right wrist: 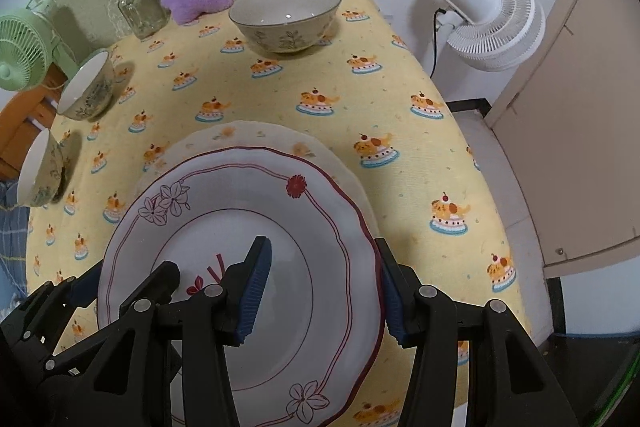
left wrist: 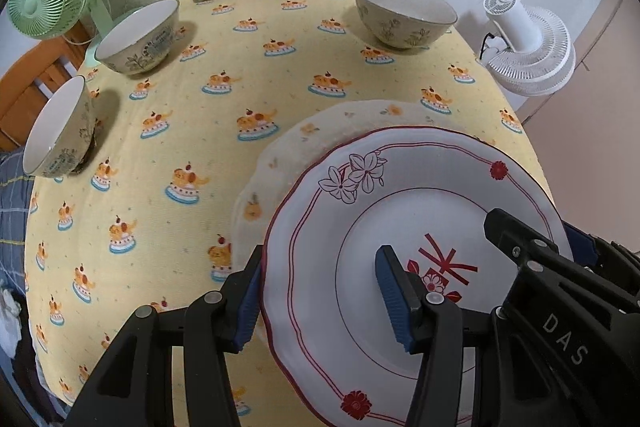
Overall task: Organize plates and bowls
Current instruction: 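Lift the red-rimmed plate with the left tool over the flowered plate stack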
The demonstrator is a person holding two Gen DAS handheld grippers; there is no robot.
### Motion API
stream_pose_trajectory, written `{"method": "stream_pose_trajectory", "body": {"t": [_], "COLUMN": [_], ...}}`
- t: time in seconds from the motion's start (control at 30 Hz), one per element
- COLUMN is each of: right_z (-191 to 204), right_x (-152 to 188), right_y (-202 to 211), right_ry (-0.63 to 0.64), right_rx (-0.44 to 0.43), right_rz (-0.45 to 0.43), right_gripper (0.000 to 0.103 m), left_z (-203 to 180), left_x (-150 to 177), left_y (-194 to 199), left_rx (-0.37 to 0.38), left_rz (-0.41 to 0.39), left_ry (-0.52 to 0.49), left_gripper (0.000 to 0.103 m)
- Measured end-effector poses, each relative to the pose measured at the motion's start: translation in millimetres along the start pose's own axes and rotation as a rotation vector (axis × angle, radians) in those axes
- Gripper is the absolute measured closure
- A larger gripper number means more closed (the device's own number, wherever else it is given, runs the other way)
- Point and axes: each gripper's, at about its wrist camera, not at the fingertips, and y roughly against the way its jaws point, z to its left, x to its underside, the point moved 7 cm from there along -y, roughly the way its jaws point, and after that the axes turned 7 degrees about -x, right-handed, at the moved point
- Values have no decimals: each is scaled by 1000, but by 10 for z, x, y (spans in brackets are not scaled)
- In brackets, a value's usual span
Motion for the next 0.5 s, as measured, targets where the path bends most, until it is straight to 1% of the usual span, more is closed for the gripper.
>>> {"method": "stream_pose_trajectory", "body": {"t": [0.27,0.37,0.5], "right_z": [-143,-128,-126], "right_x": [-51,-79,-103], "right_y": [-142,-167,-196], "right_ry": [32,54,71], "right_rx": [-30,-44,-59], "right_rz": [33,32,35], "right_gripper": [48,48,48], "left_z": [-136,-138,-148], "left_x": [-3,-11,-27], "left_y": [-123,-128,-122], "left_rx": [-37,-56,-87], "left_rz": [19,6,-16], "left_ry": [36,59,62], "left_gripper": [48,48,48]}}
